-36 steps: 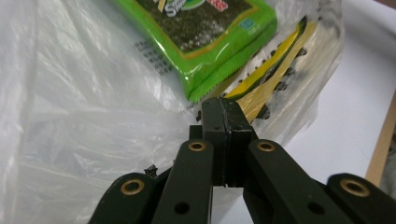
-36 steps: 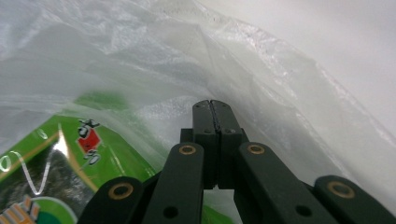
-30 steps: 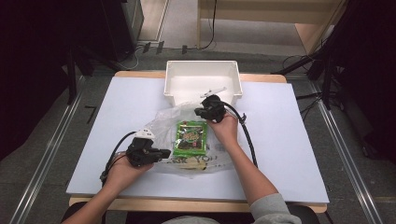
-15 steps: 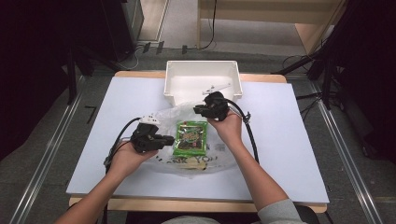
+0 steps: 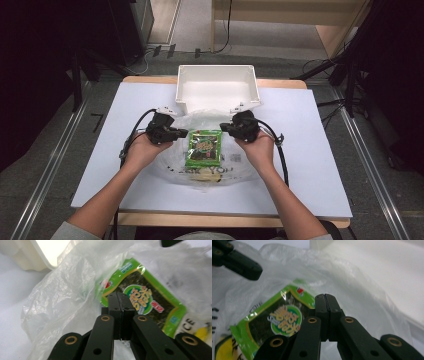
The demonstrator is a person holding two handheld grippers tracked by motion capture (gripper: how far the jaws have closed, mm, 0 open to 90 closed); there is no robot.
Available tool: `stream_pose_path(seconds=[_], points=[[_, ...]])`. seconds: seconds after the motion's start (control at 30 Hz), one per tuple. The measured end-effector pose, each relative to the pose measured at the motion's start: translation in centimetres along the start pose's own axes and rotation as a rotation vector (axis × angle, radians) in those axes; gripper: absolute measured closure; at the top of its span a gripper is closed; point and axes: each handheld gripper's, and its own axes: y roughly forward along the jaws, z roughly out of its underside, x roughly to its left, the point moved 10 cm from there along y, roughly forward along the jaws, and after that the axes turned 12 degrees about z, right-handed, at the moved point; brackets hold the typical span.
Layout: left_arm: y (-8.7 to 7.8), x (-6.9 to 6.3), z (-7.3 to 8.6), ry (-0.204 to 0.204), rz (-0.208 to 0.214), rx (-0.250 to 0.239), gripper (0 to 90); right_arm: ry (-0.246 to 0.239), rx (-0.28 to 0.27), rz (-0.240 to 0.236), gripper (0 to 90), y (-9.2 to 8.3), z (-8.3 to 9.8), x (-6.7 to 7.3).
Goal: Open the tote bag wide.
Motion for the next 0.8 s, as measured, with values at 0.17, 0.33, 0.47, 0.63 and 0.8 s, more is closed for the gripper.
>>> stream_pose_path(seconds=[0.17, 0.33, 0.47, 0.63, 0.8], points=[[0.3, -0.4, 0.3, -0.024, 0.018, -0.034, 89.5, 0.011, 0.032, 0.001, 90.0, -0.5, 2.6, 0.2], [-0.1, -1.5, 0.7, -0.041, 0.041, -0.034, 87.5, 0.033, 0.024, -0.005, 88.8, -1.6, 3.1, 0.4], [0.3, -1.9, 1.0, -0.029, 0.044, -0.042, 87.5, 0.042, 0.023, -0.012, 84.7, -1.7, 3.4, 0.9], [0.9, -2.0, 1.4, -0.014, 0.040, -0.036, 86.7, 0.033, 0.024, -0.018, 78.9, -1.9, 3.6, 1.5], [1.6, -2.3, 1.6, -0.016, 0.051, -0.020, 90.0, 0.033, 0.018, -0.016, 75.9, -2.1, 3.5, 1.8]])
